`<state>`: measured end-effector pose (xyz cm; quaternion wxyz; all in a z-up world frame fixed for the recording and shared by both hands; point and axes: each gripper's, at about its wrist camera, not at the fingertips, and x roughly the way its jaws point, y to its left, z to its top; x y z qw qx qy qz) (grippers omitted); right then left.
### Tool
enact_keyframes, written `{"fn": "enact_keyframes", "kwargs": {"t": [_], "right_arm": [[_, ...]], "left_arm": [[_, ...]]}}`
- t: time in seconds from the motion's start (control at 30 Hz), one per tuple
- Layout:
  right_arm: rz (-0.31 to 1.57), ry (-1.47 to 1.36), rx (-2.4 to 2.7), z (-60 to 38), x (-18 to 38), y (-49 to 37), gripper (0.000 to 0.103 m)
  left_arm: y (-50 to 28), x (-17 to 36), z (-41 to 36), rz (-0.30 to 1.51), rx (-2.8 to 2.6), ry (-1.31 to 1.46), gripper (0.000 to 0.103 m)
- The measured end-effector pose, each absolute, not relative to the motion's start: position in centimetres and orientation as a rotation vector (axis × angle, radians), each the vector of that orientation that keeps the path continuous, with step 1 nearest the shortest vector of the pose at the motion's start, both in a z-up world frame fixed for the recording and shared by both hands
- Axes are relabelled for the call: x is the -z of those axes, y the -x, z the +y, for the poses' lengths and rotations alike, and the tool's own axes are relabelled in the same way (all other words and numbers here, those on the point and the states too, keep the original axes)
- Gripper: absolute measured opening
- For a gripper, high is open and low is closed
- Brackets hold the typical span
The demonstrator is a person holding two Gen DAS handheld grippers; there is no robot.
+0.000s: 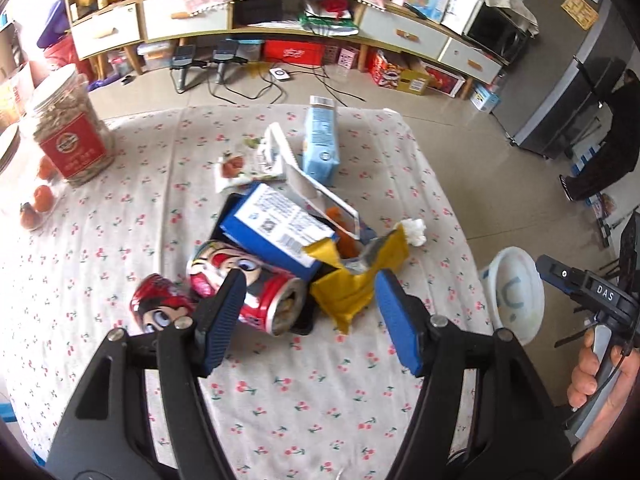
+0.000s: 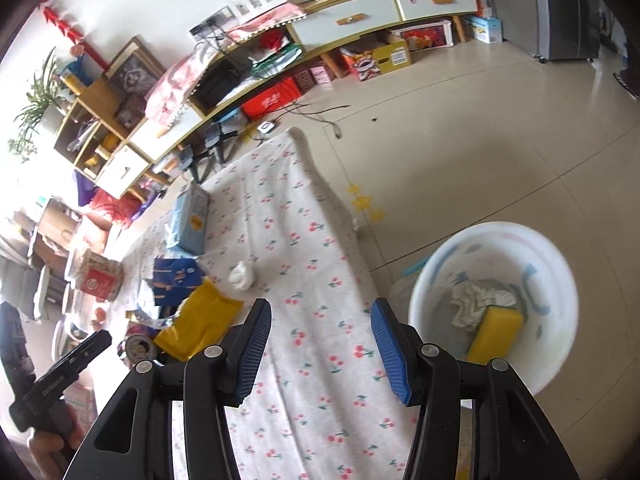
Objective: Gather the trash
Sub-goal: 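Grasp the red cartoon can with the left tool while the right tool grasps the yellow wrapper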
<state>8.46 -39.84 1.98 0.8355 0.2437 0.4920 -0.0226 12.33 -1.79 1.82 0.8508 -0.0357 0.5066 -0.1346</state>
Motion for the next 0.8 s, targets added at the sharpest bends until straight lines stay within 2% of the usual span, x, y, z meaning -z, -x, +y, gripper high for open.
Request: {"fn": "enact_keyframes", "kwargs": {"t": [0.2,0.5,0.8], "right_arm": [[1.113,-0.533,-0.084,-34.5,-0.6,-10.4,0.054],[1.177,-0.62,-0.148,-30.3,2.0,-13.0,0.06],[1.222,-0.679,-0.148,-28.0,4.6,-15.7,0.061]], "left_arm": [[-13.8,-1.2,2.6,1.072,0.231,0.194,0.068],[-13.9,0.4,4.0,1.132,0.225,0.222,0.068],[-13.8,1.3,6.0,1.169,0.194,0.273,0.068]]}}
